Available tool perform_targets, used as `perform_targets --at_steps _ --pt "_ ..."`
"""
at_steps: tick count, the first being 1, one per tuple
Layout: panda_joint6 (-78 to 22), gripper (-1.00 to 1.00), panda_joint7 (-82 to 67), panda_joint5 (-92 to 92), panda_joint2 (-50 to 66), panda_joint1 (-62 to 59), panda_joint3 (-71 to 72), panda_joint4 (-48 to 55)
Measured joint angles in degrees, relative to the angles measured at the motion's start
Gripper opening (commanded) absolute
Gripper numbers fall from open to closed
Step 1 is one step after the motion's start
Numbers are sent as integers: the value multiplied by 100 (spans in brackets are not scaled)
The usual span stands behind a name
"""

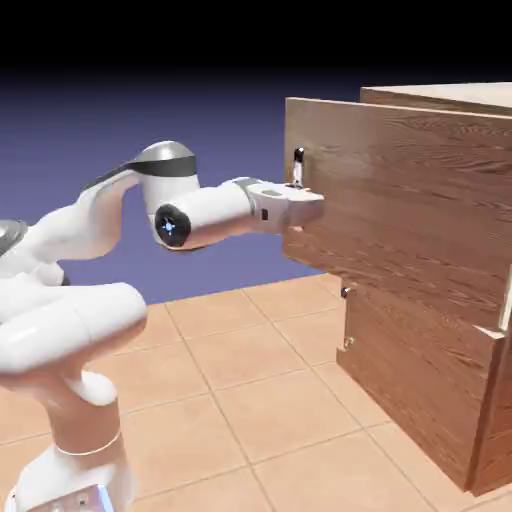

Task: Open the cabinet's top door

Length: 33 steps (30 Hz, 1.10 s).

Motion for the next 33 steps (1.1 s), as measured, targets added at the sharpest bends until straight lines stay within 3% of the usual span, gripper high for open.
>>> perform_targets --at_steps 11,21,33 --pt "-2741 -100 -998 -1531 812 -1184 -1703 -496" --pt "-5093 -100 -2625 -3607 2626 -2842 -2666 75" --pt "-6159 -100 -4882 -6208 5118 -3957 -2659 1604"
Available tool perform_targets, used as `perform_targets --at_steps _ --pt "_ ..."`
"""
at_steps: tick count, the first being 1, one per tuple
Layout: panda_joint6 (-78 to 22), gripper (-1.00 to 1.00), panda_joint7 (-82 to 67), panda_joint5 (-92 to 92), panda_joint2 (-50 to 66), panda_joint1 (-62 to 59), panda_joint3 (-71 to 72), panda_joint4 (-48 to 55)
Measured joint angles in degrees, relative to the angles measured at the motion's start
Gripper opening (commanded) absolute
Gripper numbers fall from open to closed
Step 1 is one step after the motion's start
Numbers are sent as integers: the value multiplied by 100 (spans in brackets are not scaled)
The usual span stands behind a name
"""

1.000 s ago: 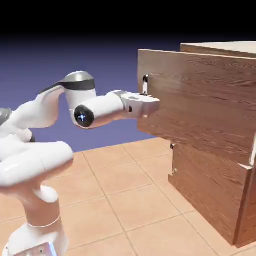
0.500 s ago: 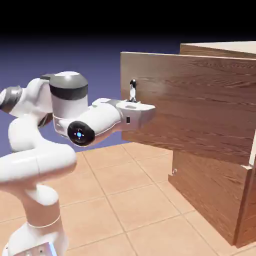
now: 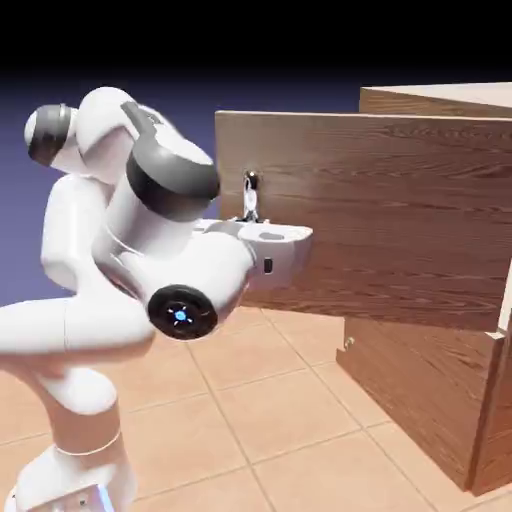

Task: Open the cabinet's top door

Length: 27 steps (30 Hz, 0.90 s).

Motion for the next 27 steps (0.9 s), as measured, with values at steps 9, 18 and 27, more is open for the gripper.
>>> perform_targets --at_steps 9,18,27 --pt "-11 -100 -1035 -1562 1869 -211 195 1406" --pt "-10 -100 -1345 -2743 3738 -179 450 3038" --pt "-243 -100 -1050 -3581 5569 107 697 4878"
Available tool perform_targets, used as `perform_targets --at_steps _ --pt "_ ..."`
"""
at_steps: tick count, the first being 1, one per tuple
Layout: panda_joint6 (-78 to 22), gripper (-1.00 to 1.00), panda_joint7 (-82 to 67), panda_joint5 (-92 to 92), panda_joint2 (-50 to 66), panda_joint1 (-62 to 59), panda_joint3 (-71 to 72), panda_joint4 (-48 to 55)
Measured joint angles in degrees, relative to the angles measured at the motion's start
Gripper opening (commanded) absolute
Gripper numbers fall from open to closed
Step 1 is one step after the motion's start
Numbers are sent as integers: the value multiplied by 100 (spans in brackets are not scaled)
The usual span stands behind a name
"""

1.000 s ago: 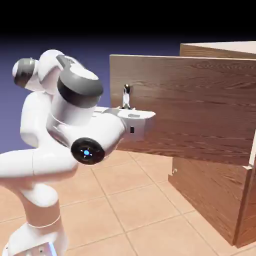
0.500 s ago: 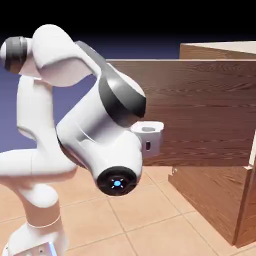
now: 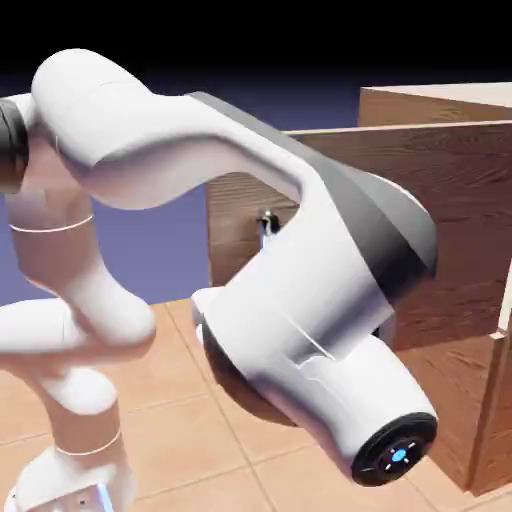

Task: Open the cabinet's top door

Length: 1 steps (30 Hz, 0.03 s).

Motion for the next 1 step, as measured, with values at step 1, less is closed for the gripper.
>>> perform_targets --at_steps 1 --pt "-41 100 56 -68 185 42 25 201"
